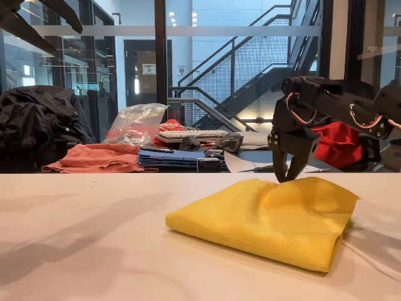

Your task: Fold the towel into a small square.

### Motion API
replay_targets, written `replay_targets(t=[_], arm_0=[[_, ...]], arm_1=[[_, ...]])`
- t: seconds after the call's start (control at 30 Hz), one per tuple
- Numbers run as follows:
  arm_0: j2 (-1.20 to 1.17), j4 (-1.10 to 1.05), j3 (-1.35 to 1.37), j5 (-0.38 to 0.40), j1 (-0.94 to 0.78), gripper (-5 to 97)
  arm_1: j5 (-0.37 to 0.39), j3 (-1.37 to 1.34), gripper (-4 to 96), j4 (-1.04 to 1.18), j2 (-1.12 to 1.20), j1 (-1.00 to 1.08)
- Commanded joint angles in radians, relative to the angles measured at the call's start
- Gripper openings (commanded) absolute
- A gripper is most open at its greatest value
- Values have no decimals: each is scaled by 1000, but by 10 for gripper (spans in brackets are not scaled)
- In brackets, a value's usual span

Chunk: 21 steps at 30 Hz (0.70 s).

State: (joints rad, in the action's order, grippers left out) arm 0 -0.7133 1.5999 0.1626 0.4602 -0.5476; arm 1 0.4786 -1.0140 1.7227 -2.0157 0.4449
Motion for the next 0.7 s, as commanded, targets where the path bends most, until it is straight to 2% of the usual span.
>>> replay_targets(t=[0.0,0.1,0.33,0.67], arm_0=[[-8,11,-8,17,0,-2],[11,60,-12,40,-3,-2],[5,52,-23,34,0,-2],[-215,21,-23,29,-12,-2]], arm_1=[[2,23,213,-6,-12,0],[2,23,213,-6,-12,0],[2,25,213,-6,-12,0],[2,25,213,-6,-14,0]])
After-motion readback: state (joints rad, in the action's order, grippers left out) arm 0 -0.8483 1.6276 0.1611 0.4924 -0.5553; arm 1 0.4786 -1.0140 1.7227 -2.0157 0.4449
